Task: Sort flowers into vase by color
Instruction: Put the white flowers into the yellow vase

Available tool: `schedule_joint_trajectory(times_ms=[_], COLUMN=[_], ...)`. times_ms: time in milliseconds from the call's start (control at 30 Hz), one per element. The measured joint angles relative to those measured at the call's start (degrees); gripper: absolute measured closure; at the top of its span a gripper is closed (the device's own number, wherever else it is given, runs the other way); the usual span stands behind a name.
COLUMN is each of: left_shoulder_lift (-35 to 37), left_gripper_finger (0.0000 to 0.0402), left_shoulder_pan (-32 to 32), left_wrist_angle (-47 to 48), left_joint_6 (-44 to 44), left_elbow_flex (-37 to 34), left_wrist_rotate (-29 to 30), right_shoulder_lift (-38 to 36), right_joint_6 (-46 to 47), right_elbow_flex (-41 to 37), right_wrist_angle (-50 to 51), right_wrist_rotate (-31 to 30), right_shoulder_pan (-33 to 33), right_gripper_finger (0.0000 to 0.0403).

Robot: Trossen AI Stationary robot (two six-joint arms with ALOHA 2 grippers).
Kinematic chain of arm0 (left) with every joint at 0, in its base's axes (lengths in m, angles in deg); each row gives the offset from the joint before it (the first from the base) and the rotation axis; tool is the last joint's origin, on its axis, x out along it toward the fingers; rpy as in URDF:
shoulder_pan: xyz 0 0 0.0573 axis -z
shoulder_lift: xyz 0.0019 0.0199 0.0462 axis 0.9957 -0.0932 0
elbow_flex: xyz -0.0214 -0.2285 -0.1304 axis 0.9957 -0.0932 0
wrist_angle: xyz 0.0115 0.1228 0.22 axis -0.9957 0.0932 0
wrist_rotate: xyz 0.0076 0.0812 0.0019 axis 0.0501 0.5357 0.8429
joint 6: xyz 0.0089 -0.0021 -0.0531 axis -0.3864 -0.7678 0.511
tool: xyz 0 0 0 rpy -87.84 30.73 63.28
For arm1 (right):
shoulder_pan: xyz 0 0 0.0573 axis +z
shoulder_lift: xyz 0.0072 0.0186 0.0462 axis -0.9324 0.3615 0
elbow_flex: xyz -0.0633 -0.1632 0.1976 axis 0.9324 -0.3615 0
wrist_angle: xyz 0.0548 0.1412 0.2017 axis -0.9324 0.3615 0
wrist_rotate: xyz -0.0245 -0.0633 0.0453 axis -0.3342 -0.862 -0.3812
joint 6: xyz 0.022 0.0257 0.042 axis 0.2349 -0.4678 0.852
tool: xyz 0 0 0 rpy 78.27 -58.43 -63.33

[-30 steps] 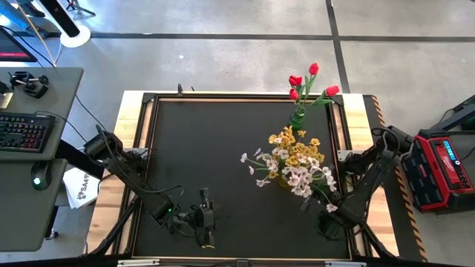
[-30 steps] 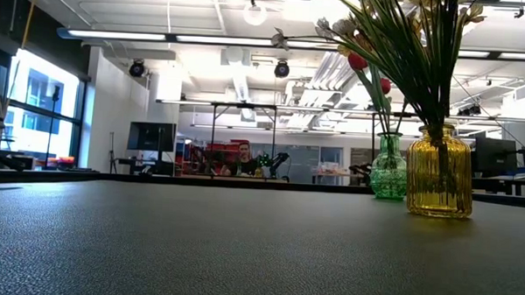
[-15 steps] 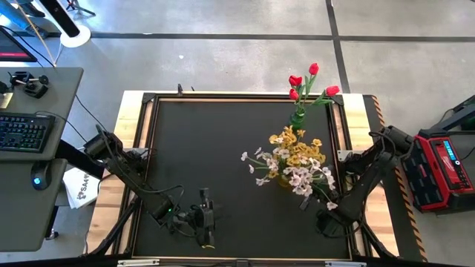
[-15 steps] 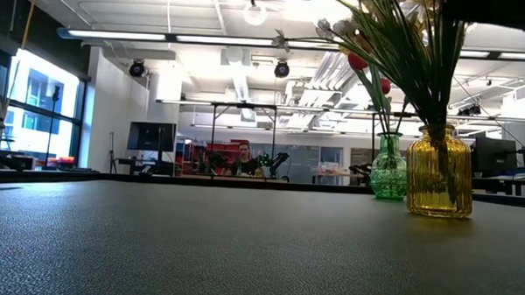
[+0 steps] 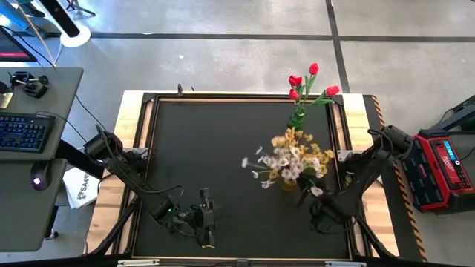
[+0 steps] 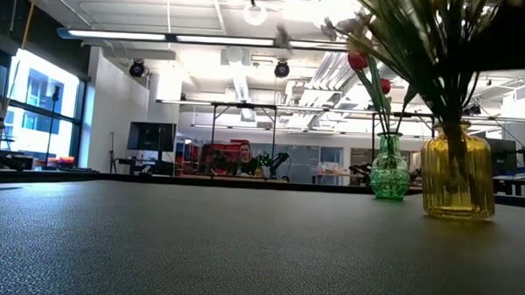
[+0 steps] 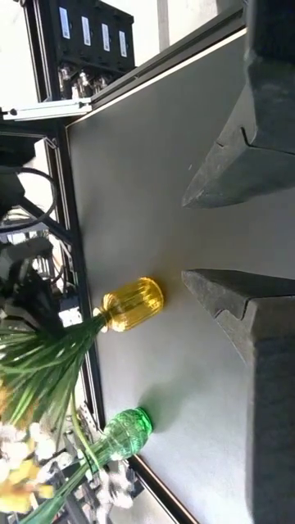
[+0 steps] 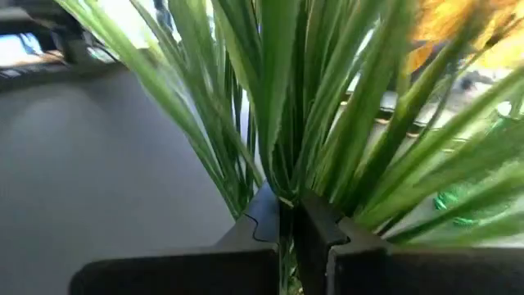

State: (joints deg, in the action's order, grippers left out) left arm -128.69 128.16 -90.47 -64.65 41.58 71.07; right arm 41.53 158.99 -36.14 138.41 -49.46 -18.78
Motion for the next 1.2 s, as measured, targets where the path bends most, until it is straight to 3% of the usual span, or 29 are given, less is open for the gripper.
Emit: schedule_joint_trajectory(times_ms=[333,667,833,1200], left_shoulder_lift=[0.0,0.0,0.0,0.0], left_gripper_finger=[0.0282,0.0282,0.0282,0.0282], left_shoulder_pan=[0.0,0.0,0.0,0.0], left_wrist_angle=[0.0,-0.1,-0.1,-0.1], left_joint_6=[0.0,0.0,0.0,0.0], left_elbow_flex=[0.0,0.0,0.0,0.0], left_wrist_rotate=[0.0,0.0,0.0,0.0], right_shoulder_lift=[0.0,0.0,0.0,0.0], right_joint_6=[-0.5,-3.4,-3.5,-4.7], right_elbow_flex=[0.0,0.0,0.0,1.5], right_wrist_angle=[0.0,-1.6,-1.6,-1.9], right_wrist_rotate=[4.8,7.9,10.5,19.2], right_shoulder_pan=[-1.8,0.2,1.8,3.8], right_gripper_finger=[0.0391,0.0259,0.0213,0.0198])
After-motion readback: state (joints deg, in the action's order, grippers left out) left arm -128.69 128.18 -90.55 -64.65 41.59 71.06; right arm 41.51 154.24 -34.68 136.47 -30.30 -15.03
